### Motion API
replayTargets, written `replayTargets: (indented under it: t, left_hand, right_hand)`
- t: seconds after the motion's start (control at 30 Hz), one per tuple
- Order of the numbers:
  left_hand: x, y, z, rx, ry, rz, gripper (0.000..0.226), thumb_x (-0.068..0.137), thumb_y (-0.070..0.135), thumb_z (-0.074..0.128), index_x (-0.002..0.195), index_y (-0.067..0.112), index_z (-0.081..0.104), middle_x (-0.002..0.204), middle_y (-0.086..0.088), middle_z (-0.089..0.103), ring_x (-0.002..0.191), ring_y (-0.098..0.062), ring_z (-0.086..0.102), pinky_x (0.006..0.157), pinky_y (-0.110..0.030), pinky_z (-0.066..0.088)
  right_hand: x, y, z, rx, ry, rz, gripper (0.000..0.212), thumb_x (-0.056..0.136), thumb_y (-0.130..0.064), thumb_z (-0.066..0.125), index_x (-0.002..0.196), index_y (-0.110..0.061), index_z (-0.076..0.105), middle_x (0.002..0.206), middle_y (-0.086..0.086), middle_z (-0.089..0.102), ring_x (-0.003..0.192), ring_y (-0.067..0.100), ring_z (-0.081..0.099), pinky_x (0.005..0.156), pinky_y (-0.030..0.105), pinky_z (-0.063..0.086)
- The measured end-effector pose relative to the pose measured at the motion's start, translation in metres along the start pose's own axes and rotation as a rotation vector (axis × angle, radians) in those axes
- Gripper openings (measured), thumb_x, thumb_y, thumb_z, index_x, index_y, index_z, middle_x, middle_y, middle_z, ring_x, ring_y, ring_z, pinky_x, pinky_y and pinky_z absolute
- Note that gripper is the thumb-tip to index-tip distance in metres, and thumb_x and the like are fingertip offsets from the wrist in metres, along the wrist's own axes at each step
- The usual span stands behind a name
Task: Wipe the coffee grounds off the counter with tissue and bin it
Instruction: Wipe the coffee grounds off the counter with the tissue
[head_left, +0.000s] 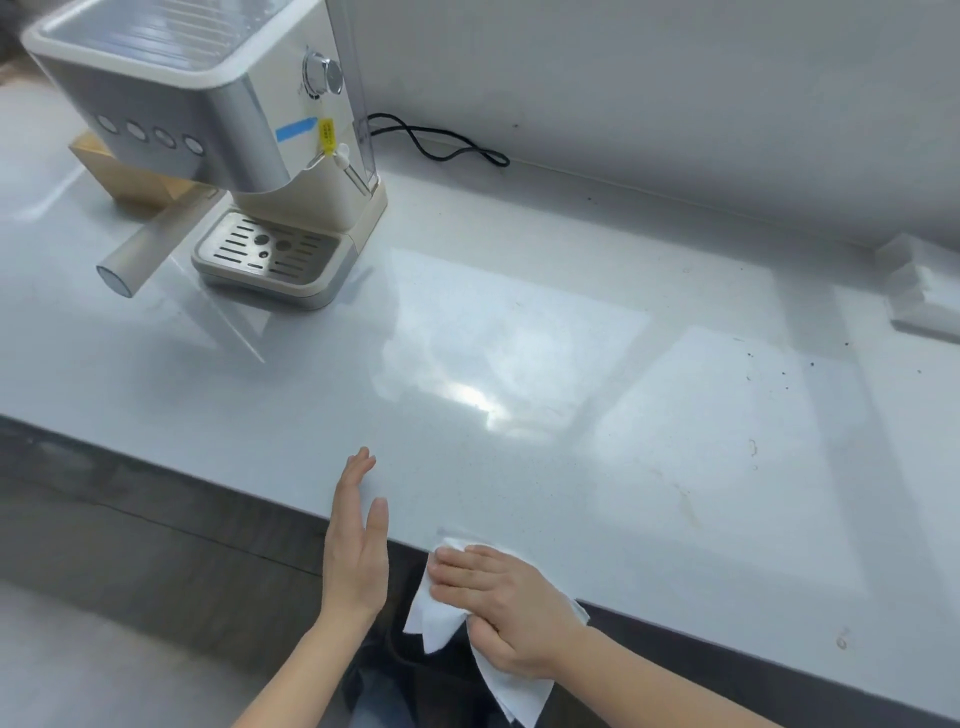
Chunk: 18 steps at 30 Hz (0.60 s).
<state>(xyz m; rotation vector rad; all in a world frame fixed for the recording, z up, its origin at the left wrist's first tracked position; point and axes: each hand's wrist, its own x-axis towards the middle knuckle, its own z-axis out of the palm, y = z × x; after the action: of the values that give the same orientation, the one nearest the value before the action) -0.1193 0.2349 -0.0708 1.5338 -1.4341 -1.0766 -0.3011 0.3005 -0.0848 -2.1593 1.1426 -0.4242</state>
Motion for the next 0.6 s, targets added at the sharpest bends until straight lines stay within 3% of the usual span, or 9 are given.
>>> replayTargets:
  t: [0.1,0.23,0.3,0.37,0.4,0.5,0.6]
  left_hand:
    - [-0.009,0.006,-0.004,-0.027,0.037,-0.019,0.052,0.085,0.057,0.029,0.132,0.037,0.036,0.149,0.012,0.036,0.139,-0.001,0.026,0.103,-0.009,0.019]
    - [-0.014,0.018,-0.006,-0.082,0.054,-0.025,0.054,0.084,0.057,0.03,0.131,0.033,0.043,0.144,0.014,0.042,0.134,0.006,0.031,0.101,-0.008,0.021]
    - [-0.013,0.029,-0.005,-0.174,0.056,-0.022,0.051,0.084,0.057,0.032,0.122,0.03,0.053,0.135,0.01,0.054,0.127,0.006,0.042,0.104,-0.016,0.028]
    - [-0.01,0.044,0.0,-0.284,0.032,-0.021,0.047,0.084,0.054,0.037,0.111,0.024,0.061,0.121,0.001,0.064,0.119,-0.009,0.055,0.105,-0.028,0.037]
    - [-0.008,0.052,0.001,-0.328,-0.008,-0.034,0.046,0.085,0.051,0.039,0.108,0.02,0.063,0.117,-0.003,0.066,0.115,-0.014,0.058,0.103,-0.031,0.04]
    - [0.0,0.072,0.006,-0.401,-0.243,-0.114,0.04,0.091,0.042,0.05,0.111,0.01,0.062,0.116,-0.007,0.067,0.11,-0.016,0.063,0.103,-0.028,0.044]
    - [0.004,0.082,0.012,-0.337,-0.398,-0.139,0.037,0.088,0.044,0.054,0.11,0.016,0.063,0.112,0.002,0.069,0.106,-0.008,0.064,0.096,-0.021,0.048]
  right_hand:
    - [-0.013,0.002,-0.01,-0.004,0.036,-0.031,0.042,0.074,-0.005,0.049,0.111,-0.009,0.069,0.127,0.001,0.065,0.132,0.012,0.046,0.113,0.028,0.03]
    - [-0.023,0.001,-0.023,0.026,0.021,0.007,0.039,0.077,-0.016,0.04,0.099,-0.014,0.072,0.113,-0.004,0.071,0.118,0.008,0.056,0.106,0.023,0.038]
    - [-0.018,-0.006,-0.031,0.151,0.025,0.162,0.034,0.082,-0.02,0.036,0.088,-0.023,0.069,0.097,-0.011,0.071,0.098,0.004,0.061,0.088,0.024,0.046]
    - [-0.009,-0.011,-0.04,0.432,0.093,0.364,0.031,0.088,-0.024,0.04,0.065,-0.028,0.06,0.068,-0.013,0.061,0.064,0.005,0.053,0.066,0.027,0.042]
    - [-0.003,-0.012,-0.046,0.573,0.168,0.462,0.032,0.087,-0.028,0.044,0.057,-0.028,0.056,0.06,-0.013,0.056,0.057,0.005,0.048,0.062,0.027,0.038]
    - [0.015,-0.007,-0.065,0.981,0.383,0.77,0.032,0.081,-0.031,0.05,0.054,-0.027,0.068,0.062,-0.013,0.068,0.062,0.005,0.066,0.066,0.023,0.049]
    - [0.027,0.008,-0.08,1.232,0.454,1.033,0.025,0.072,-0.026,0.054,0.047,-0.021,0.052,0.045,-0.009,0.055,0.052,0.015,0.054,0.065,0.027,0.04]
